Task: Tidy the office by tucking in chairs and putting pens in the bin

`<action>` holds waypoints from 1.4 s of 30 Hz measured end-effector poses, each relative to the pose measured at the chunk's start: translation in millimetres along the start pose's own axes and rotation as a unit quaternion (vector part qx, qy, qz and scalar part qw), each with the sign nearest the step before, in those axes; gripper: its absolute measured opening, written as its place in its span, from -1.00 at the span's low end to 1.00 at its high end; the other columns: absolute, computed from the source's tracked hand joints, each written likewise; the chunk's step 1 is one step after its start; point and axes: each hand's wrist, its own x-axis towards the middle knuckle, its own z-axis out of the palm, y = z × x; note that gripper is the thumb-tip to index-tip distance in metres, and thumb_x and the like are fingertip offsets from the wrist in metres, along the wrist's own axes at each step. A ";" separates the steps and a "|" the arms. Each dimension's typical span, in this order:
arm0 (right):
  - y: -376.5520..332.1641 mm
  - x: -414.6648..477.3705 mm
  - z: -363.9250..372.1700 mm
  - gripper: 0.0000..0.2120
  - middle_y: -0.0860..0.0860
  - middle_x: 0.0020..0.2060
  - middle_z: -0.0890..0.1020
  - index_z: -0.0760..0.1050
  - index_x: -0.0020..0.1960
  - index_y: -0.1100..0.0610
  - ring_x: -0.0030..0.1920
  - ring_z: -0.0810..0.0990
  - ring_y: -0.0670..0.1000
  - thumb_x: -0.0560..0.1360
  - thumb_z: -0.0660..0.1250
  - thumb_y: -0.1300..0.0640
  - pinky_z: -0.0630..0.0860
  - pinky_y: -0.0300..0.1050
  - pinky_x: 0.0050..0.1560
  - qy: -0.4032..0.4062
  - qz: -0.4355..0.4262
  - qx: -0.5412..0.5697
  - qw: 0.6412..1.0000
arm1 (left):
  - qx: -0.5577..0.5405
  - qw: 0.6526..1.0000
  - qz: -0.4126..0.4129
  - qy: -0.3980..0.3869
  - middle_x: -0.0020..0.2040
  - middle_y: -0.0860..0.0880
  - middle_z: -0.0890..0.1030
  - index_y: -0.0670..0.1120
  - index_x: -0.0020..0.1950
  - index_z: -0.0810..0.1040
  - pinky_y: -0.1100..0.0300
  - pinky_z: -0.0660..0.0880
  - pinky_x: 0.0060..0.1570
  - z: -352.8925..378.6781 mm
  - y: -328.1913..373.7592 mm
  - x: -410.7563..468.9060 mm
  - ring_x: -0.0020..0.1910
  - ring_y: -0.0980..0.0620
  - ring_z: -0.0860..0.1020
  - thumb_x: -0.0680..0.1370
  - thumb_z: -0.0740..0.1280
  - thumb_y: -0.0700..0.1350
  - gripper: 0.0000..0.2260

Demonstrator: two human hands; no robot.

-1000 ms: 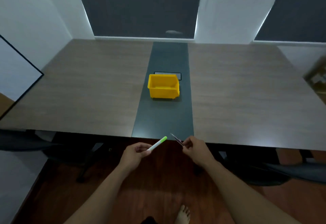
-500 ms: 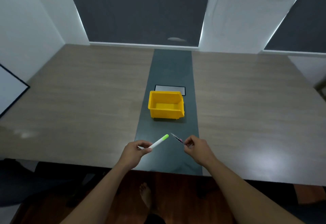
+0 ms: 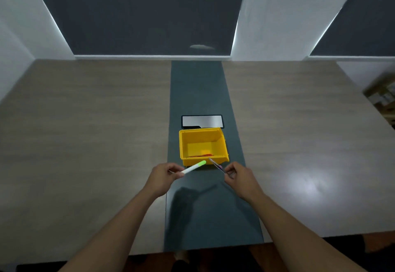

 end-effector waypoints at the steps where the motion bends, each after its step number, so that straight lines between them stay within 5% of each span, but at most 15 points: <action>1: -3.0 5.6 -0.2 -0.89 -0.09 -0.20 0.67 0.61 0.00 0.02 -0.22 0.61 -0.13 0.51 0.49 0.14 0.56 -0.16 -0.16 -0.001 0.000 0.000 1.000 | 0.004 1.000 0.002 -0.005 -0.07 0.01 0.72 0.01 0.09 0.78 0.23 0.48 -0.17 -2.5 2.1 7.7 -0.10 0.02 0.62 0.56 0.54 -0.06 -0.87; 9: -11.5 54.6 -9.6 -0.90 -0.16 -0.28 0.59 0.64 0.02 0.08 -0.27 0.58 -0.23 0.53 0.47 0.21 0.42 -0.39 -0.24 0.010 0.003 -0.003 1.000 | 0.066 0.997 0.042 -0.002 -0.04 0.04 0.69 0.00 0.12 0.77 0.29 0.46 -0.15 -0.6 22.2 65.7 -0.08 0.08 0.59 0.59 0.51 -0.08 -0.88; 15: -12.2 100.2 -5.8 -0.89 -0.02 -0.03 0.70 0.65 0.04 -0.01 -0.07 0.65 -0.02 0.54 0.48 0.16 0.60 -0.09 -0.05 -0.006 0.007 -0.009 1.000 | 0.139 0.988 0.062 -0.012 0.05 0.05 0.69 0.06 0.13 0.76 0.10 0.55 0.04 5.6 24.5 107.5 0.01 0.05 0.57 0.60 0.48 -0.02 -0.87; 21: -14.4 143.4 2.1 -0.89 -0.03 0.01 0.66 0.66 0.09 0.01 -0.05 0.58 -0.05 0.57 0.46 0.13 0.42 -0.30 -0.17 -0.062 -0.006 -0.031 0.998 | 0.198 0.977 0.078 -0.015 0.05 0.08 0.68 0.08 0.15 0.76 0.13 0.44 0.05 15.8 21.5 146.1 0.08 0.06 0.46 0.61 0.46 0.00 -0.86; 29: -10.5 180.7 16.0 -0.87 -0.05 0.09 0.66 0.66 0.13 -0.04 0.09 0.57 -0.01 0.60 0.43 0.07 0.61 0.03 0.09 -0.107 -0.021 -0.060 0.992 | 0.258 0.965 0.046 -0.014 0.18 0.12 0.69 0.14 0.18 0.75 0.05 0.51 0.25 40.0 18.0 169.7 0.23 0.04 0.51 0.63 0.42 0.08 -0.83; 35: -11.2 188.7 20.9 -0.72 -0.03 0.30 0.62 0.61 0.35 -0.10 0.28 0.53 0.04 0.64 0.38 -0.02 0.55 0.02 0.31 -0.118 -0.017 -0.070 0.990 | 0.268 0.962 0.056 -0.007 0.29 0.14 0.67 0.16 0.31 0.69 0.03 0.45 0.23 39.3 14.9 173.3 0.30 0.01 0.48 0.63 0.40 0.13 -0.73; 42: -15.7 178.3 14.4 -0.68 0.06 0.33 0.59 0.60 0.39 -0.01 0.27 0.58 0.08 0.66 0.38 0.00 0.54 0.00 0.31 -0.107 0.001 -0.060 0.992 | 0.236 0.970 0.062 -0.017 0.35 0.08 0.64 0.11 0.37 0.65 0.00 0.48 0.29 29.4 16.9 161.1 0.35 0.00 0.47 0.60 0.42 0.16 -0.65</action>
